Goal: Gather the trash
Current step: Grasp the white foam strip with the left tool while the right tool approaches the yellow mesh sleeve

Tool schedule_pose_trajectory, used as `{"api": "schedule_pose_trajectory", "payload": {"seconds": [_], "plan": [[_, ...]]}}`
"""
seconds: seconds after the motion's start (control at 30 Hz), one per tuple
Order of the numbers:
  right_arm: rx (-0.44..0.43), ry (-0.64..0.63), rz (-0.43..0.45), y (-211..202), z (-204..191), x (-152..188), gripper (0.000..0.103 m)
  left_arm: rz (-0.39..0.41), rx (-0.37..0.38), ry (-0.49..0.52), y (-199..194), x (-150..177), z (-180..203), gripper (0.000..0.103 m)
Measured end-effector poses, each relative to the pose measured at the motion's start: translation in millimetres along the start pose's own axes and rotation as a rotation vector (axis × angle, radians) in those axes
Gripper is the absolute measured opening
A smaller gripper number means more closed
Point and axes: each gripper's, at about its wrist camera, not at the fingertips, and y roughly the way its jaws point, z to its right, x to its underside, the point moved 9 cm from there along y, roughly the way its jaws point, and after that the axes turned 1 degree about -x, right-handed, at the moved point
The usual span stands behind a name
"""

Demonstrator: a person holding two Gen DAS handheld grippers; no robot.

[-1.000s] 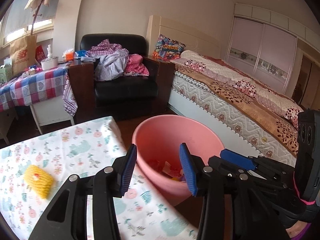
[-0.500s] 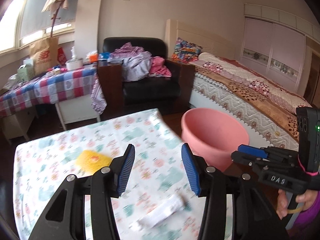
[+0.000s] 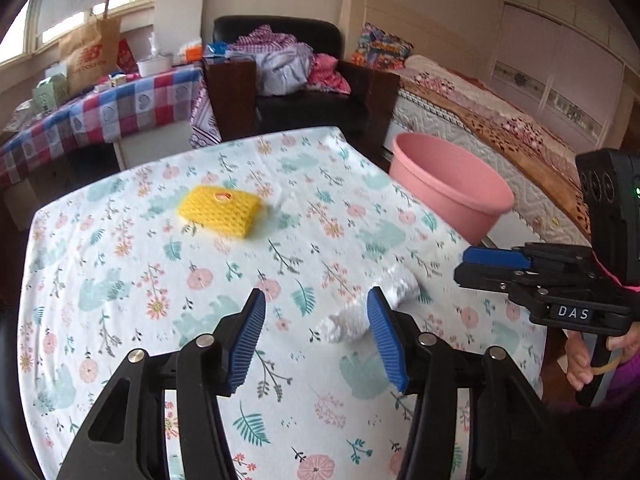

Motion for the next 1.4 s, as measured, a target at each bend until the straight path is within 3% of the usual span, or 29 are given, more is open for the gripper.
{"api": "schedule_pose_trajectory", "payload": {"seconds": [0.3, 0.43, 0.67, 0.83, 0.9, 1.17, 1.4], "plan": [[0.011, -0.025, -0.100, 23, -9, 13, 0.032, -0.109, 0.066, 0.103, 39, 11, 21, 0.054], [0.027, -0.014, -0.123, 27, -4, 14, 0.032, -0.187, 0.114, 0.093, 54, 18, 24, 0.055], [0.049, -0.020, -0.126, 33, 0, 6, 0.032, -0.177, 0.144, 0.107, 53, 18, 33, 0.050], [0.055, -0.036, -0.123, 38, -1, 0, 0.032, -0.165, 0.132, 0.129, 49, 21, 37, 0.033], [0.052, -0.041, -0.123, 41, -3, -2, 0.032, -0.167, 0.119, 0.121, 50, 22, 36, 0.030], [0.025, -0.074, -0.109, 39, -14, -8, 0.032, -0.114, 0.078, 0.121, 36, 23, 33, 0.027], [-0.057, -0.053, -0.070, 43, -26, -30, 0.032, -0.045, -0.001, 0.016, 3, 22, 0, 0.027]]}}
